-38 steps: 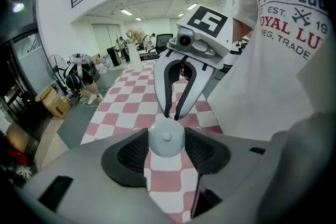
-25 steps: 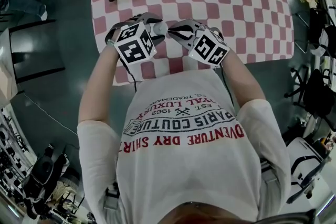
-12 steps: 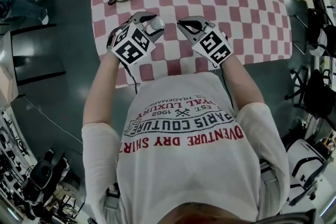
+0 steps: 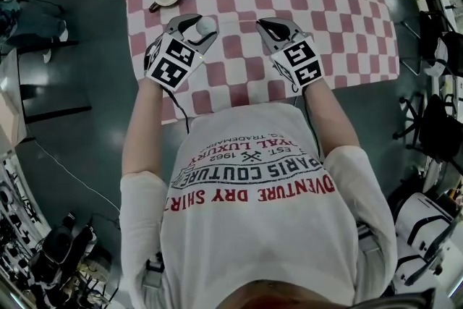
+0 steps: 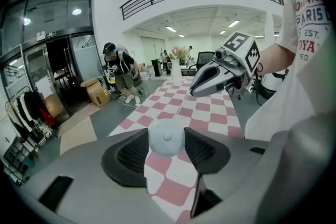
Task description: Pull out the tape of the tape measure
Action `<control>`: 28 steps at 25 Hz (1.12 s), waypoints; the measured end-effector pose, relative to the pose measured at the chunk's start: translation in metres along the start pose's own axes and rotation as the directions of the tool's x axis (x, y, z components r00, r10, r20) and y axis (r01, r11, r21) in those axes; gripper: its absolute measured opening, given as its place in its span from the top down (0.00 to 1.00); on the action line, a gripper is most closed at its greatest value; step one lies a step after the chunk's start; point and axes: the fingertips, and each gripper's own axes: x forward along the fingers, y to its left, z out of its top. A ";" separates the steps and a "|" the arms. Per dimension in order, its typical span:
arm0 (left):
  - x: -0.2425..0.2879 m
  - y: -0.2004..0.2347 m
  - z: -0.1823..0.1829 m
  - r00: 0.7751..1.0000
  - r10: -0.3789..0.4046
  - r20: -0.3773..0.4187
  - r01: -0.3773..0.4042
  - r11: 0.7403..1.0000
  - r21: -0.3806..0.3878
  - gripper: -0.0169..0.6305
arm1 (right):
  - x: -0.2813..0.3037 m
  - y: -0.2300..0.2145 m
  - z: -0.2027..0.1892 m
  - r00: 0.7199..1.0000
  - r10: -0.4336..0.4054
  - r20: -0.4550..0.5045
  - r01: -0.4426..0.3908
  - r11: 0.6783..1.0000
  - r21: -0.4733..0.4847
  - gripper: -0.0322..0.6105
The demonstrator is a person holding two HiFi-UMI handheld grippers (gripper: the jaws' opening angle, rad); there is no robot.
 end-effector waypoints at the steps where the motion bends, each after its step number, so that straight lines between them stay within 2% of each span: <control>1: 0.000 -0.001 0.000 1.000 0.008 0.006 -0.008 1.000 -0.006 0.62 | 0.000 0.000 -0.001 1.000 -0.013 -0.004 0.013 1.000 0.011 0.90; 5: -0.002 0.003 -0.007 0.998 0.060 0.001 -0.060 0.998 -0.037 0.62 | -0.004 -0.009 -0.007 0.995 -0.093 -0.031 0.095 0.992 0.087 0.90; 7: -0.006 0.012 -0.013 0.996 0.092 0.001 -0.092 0.993 -0.074 0.62 | -0.009 -0.021 -0.011 0.990 -0.136 -0.041 0.140 0.982 0.126 0.90; 9: -0.011 0.018 -0.017 0.995 0.100 0.017 -0.097 0.988 -0.117 0.62 | -0.013 -0.028 -0.013 0.989 -0.145 -0.040 0.150 0.977 0.154 0.90; 13: -0.015 0.021 -0.021 0.992 0.124 0.005 -0.122 0.987 -0.104 0.62 | -0.012 -0.025 -0.009 0.986 -0.160 -0.039 0.164 0.976 0.142 0.90; 16: -0.018 0.021 -0.024 0.993 0.121 0.009 -0.119 0.985 -0.126 0.62 | -0.010 -0.023 -0.007 0.986 -0.165 -0.038 0.169 0.974 0.149 0.90; 20: -0.021 0.029 -0.033 0.987 0.156 -0.028 -0.158 0.982 -0.108 0.62 | -0.009 -0.021 -0.002 0.980 -0.192 -0.050 0.197 0.974 0.116 0.90; 25: -0.036 0.044 -0.041 0.981 0.196 -0.001 -0.192 0.963 -0.190 0.62 | -0.020 -0.041 -0.004 0.968 -0.248 -0.051 0.252 0.958 0.135 0.90; 28: -0.045 0.050 -0.039 0.971 0.240 0.001 -0.235 0.954 -0.187 0.62 | -0.024 -0.040 0.002 0.965 -0.260 -0.029 0.261 0.957 0.124 0.90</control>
